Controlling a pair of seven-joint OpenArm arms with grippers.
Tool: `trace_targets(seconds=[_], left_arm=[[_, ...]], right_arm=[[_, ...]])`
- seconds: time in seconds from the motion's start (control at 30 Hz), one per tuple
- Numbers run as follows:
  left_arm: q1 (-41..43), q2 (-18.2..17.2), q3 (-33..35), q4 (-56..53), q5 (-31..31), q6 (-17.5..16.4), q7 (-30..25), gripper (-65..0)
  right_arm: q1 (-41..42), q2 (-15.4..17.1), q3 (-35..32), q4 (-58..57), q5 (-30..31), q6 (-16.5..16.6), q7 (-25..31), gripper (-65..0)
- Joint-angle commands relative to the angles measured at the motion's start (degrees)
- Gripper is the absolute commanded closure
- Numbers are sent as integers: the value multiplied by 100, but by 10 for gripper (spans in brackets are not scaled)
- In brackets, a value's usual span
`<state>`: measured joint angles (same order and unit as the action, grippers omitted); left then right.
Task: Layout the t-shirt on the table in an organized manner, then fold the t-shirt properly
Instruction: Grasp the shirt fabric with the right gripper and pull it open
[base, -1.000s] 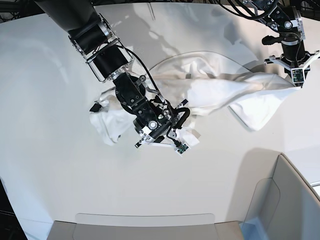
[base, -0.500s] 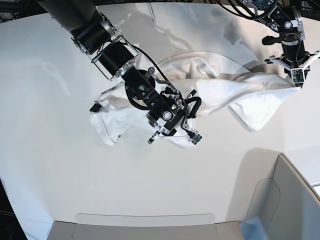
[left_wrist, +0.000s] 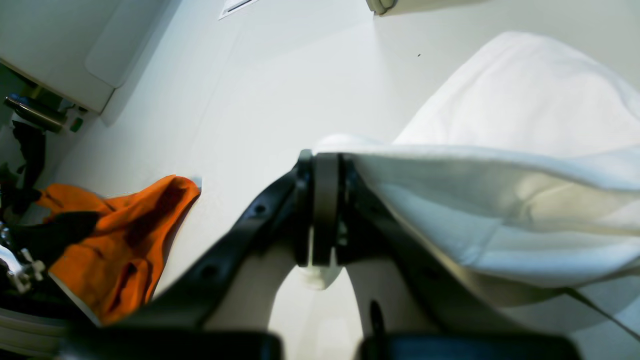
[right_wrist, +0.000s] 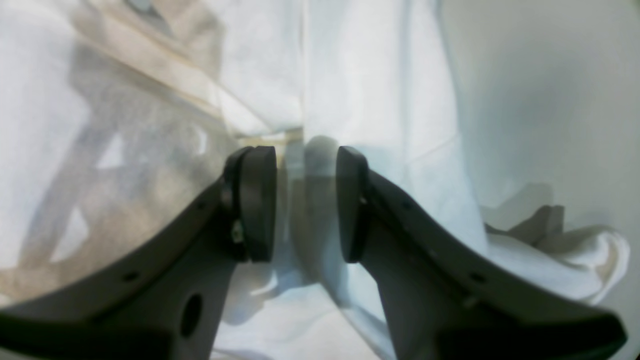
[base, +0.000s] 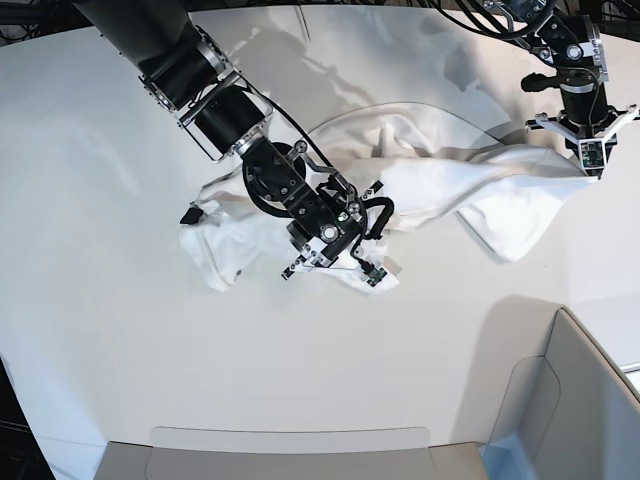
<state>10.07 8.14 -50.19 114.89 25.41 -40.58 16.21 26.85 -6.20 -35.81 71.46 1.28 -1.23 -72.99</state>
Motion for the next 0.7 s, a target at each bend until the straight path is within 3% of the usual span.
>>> trace_targets(seconds=[0.0, 0.13, 0.47, 0.67], left_arm=[[-18, -1, 13, 85, -57, 58, -148, 0], [-18, -1, 13, 85, -57, 58, -148, 0], [-18, -1, 13, 85, -57, 58, -148, 0], [-18, -1, 13, 85, -57, 58, -148, 0]], right_arm=[[176, -62, 25, 102, -18, -101, 68, -198], [229, 35, 16, 111, -18, -444, 68, -198], [326, 158, 16, 41, -9, -444, 350, -198], [449, 167, 8, -627, 44, -444, 578, -198]])
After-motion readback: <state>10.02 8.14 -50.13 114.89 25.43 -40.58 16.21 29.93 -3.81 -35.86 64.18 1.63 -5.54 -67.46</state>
